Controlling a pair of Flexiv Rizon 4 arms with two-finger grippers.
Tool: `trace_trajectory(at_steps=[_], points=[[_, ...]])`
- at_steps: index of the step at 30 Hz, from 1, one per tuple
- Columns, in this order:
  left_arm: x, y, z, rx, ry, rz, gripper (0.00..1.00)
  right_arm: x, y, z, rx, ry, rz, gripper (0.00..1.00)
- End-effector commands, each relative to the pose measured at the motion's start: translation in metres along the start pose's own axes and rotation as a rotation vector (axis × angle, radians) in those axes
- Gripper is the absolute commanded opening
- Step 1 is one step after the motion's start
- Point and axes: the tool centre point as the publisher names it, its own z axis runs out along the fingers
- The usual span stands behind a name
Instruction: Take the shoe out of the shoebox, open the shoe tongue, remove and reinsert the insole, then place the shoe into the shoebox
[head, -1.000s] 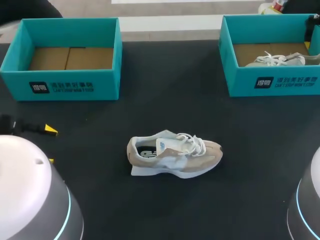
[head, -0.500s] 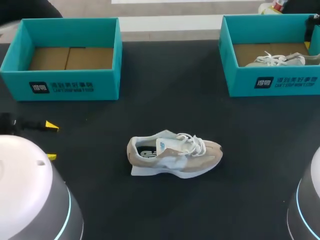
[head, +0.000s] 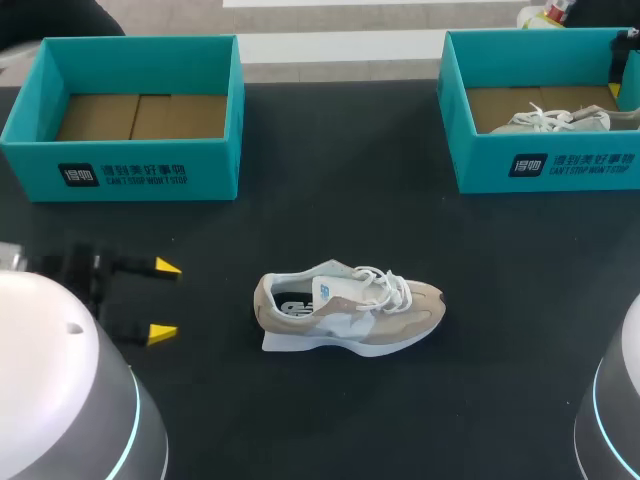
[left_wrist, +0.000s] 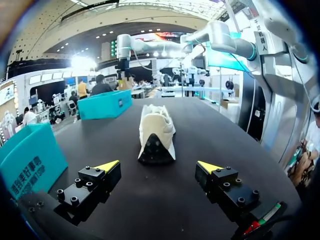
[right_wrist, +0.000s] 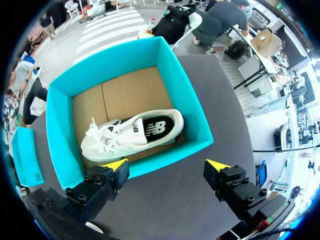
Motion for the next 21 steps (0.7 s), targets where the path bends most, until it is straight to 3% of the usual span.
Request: trace_trajectory(at_steps=[1,6,21], points=[[-0.001,0.004,0.022,-0.005,-0.003,0.001,1.0,0.0,0.0,0.0,-0.001,0.001,0.0,1.0],[0.001,0.005,0.041,0.003,-0.025,-0.007,1.0,0.0,0.0,0.0,-0.001,0.001,0.0,1.0],[0.001,0.005,0.041,0.003,-0.025,-0.007,1.0,0.0,0.0,0.0,-0.001,0.001,0.0,1.0]])
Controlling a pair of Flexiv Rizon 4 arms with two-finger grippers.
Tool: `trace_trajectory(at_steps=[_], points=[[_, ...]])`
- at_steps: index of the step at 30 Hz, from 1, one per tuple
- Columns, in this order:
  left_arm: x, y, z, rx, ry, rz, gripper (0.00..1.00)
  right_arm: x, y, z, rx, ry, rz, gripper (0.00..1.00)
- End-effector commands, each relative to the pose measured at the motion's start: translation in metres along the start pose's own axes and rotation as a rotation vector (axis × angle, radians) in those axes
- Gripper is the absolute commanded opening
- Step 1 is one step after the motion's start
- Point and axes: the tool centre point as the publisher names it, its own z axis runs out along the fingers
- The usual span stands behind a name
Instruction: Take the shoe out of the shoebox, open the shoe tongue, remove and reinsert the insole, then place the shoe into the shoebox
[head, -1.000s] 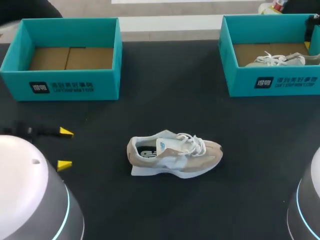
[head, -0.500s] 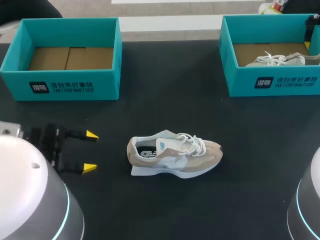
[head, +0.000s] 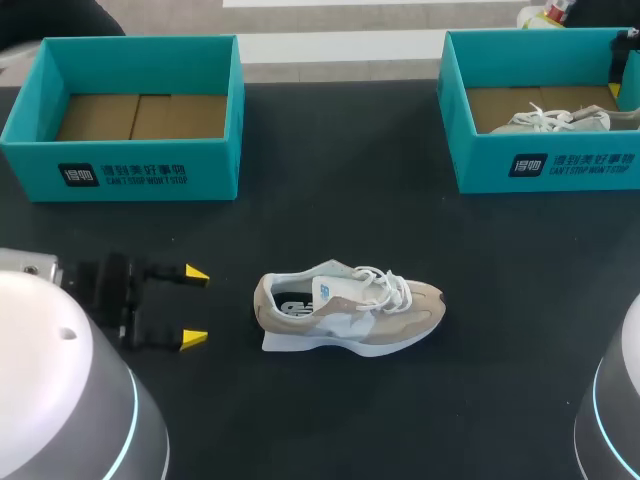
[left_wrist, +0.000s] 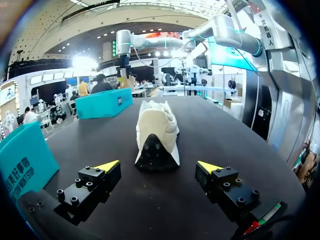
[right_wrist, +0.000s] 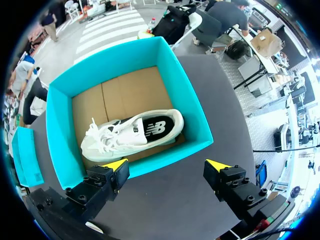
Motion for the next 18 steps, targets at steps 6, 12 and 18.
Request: trace_trajectory(at_steps=[6,12,18], points=[[0.005,-0.002,0.007,0.01,-0.016,-0.008,1.0,0.0,0.0,0.0,-0.001,0.001,0.0,1.0],[0.005,-0.003,0.026,-0.012,-0.027,0.015,1.0,0.0,0.0,0.0,-0.001,0.001,0.0,1.0],[-0.002,-0.002,0.043,-0.048,-0.014,0.012,1.0,0.0,0.0,0.0,-0.001,0.001,0.0,1.0]])
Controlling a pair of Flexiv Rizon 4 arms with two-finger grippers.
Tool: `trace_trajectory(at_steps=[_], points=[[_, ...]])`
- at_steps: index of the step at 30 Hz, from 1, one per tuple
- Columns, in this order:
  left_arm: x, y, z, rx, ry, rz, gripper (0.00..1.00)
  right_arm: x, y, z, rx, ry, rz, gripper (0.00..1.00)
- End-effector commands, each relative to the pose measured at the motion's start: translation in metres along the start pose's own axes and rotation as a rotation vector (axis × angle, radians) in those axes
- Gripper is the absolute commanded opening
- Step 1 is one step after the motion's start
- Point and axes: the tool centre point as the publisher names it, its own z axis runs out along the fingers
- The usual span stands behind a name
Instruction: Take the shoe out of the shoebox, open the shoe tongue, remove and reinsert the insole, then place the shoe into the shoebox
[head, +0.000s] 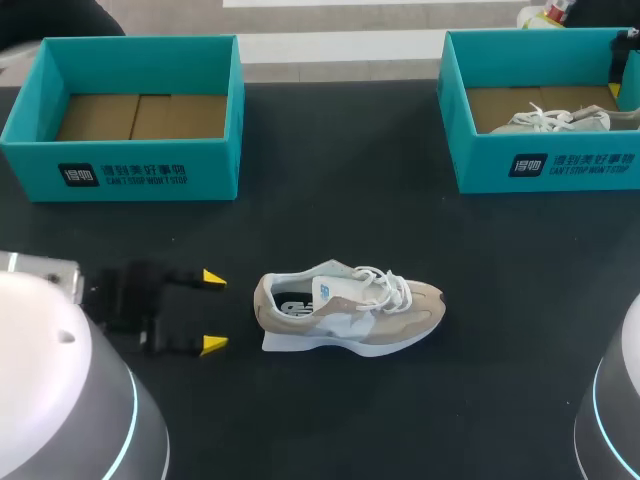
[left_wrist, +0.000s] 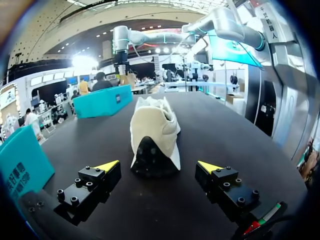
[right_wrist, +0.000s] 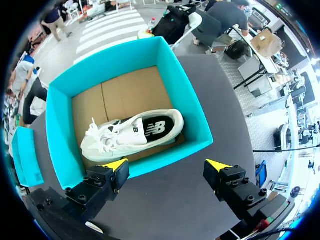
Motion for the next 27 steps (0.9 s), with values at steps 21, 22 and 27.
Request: trace_trajectory(at_steps=[21,22,27], points=[[-0.015,0.002,0.063,-0.039,0.01,-0.002,1.0,0.0,0.0,0.0,-0.001,0.001,0.0,1.0],[-0.015,0.003,0.064,-0.041,0.013,0.0,1.0,0.0,0.0,0.0,-0.001,0.001,0.0,1.0],[-0.011,0.002,0.072,-0.035,0.033,-0.014,1.0,0.0,0.0,0.0,-0.001,0.001,0.0,1.0]])
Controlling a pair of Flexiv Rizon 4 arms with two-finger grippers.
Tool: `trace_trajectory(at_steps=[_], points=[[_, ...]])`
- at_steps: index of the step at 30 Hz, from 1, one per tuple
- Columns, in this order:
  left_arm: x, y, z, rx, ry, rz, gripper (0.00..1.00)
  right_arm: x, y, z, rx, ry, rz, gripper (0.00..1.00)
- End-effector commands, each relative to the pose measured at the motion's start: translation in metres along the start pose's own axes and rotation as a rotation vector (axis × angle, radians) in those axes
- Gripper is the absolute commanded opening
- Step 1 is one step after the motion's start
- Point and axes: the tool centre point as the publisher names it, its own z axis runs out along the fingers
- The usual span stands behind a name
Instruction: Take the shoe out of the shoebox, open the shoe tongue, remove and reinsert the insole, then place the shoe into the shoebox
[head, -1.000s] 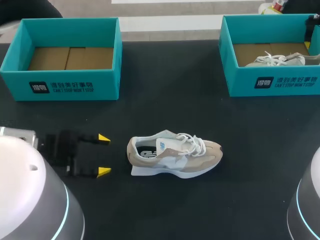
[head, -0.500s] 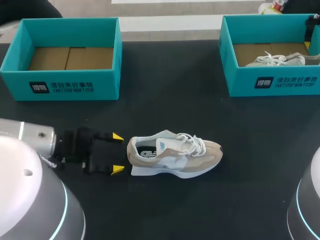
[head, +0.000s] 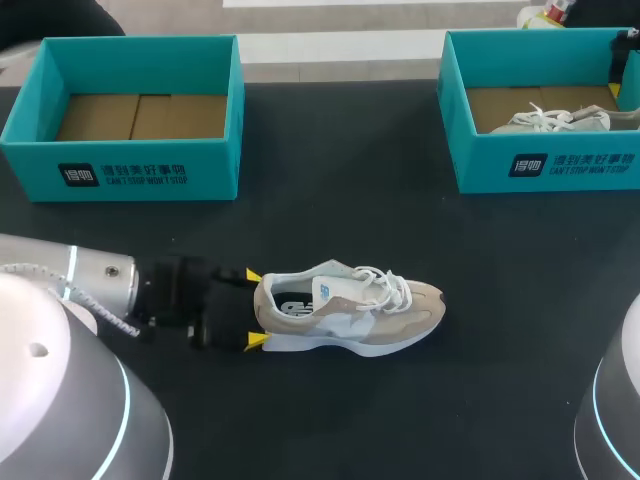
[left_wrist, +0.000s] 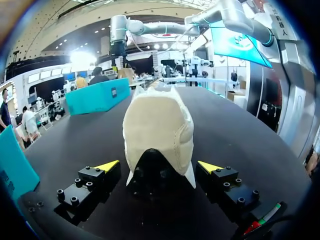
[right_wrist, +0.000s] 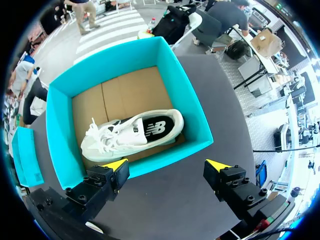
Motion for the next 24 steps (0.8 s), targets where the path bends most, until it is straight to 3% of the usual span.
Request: trace_trajectory(at_steps=[1,24], points=[[-0.002,0.001,0.01,0.0,0.012,-0.009,1.0,0.0,0.0,0.0,-0.001,0.001,0.0,1.0],[0.0,0.007,0.044,-0.013,0.058,-0.023,1.0,0.0,0.0,0.0,-0.001,0.001,0.0,1.0]])
